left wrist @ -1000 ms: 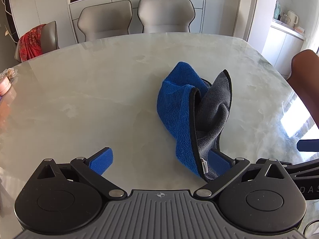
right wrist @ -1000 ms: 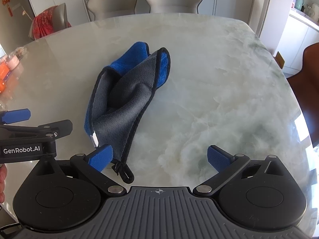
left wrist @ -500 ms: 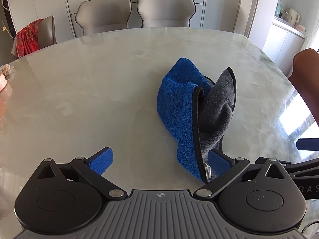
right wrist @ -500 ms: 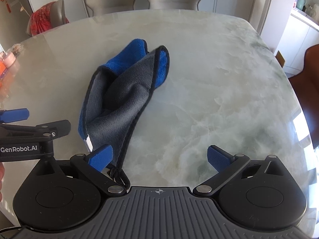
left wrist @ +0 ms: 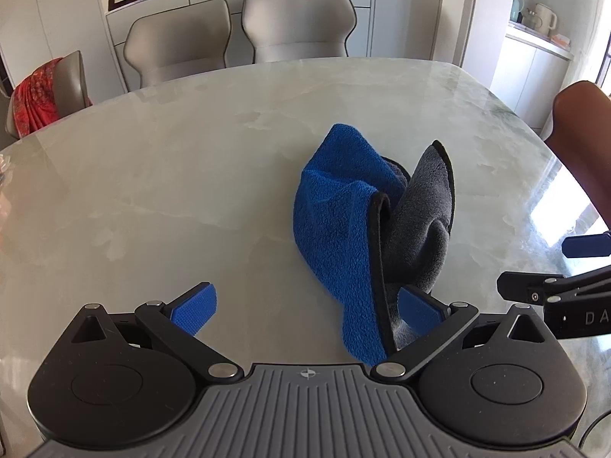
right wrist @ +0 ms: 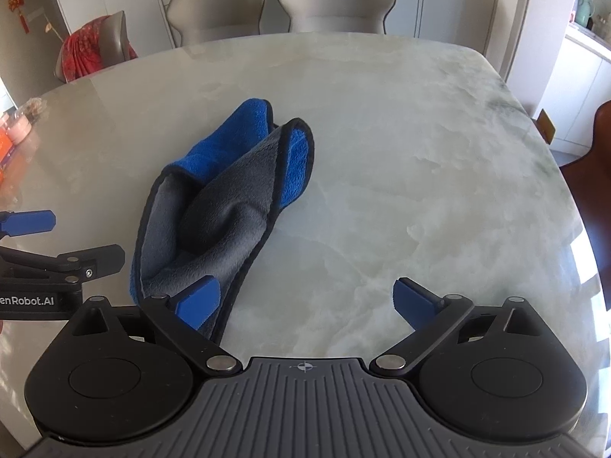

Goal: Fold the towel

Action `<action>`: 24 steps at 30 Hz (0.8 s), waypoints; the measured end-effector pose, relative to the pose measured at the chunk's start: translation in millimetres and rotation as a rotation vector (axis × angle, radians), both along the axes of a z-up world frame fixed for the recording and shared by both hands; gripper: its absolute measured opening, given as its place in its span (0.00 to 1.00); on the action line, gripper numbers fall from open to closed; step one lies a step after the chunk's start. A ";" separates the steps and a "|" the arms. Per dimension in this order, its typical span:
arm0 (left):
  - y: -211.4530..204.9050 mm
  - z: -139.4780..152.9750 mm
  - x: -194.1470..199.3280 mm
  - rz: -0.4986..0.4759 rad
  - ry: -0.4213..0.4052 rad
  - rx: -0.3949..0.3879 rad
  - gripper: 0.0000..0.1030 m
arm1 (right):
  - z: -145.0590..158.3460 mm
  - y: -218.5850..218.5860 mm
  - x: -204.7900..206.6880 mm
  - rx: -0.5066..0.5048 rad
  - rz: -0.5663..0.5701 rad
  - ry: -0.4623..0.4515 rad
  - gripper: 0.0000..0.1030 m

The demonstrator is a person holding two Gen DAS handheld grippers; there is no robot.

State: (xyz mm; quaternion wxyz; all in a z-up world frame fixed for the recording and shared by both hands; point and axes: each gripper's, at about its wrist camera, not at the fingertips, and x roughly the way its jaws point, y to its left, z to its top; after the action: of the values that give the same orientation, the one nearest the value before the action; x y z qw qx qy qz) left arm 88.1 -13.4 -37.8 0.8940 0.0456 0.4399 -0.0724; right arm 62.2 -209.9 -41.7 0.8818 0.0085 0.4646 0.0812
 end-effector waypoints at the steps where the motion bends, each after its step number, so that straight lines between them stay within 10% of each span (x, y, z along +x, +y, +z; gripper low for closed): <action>1: 0.0 0.9 1.3 -0.007 -0.003 -0.002 1.00 | -0.1 -1.8 1.5 0.009 0.007 -0.001 0.91; 5: -0.5 3.7 4.9 -0.040 -0.019 -0.013 1.00 | 0.5 -11.7 10.4 0.063 0.014 -0.012 0.73; 24: -25.3 9.3 26.4 -0.347 -0.052 -0.027 0.76 | -4.4 -11.5 67.0 0.253 0.127 -0.091 0.60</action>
State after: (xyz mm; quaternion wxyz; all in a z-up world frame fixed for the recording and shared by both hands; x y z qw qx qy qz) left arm 114.5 -38.7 -28.4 0.8797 0.1108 0.4010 -0.2304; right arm 129.2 -221.4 -46.2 0.8868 0.0862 0.4099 0.1951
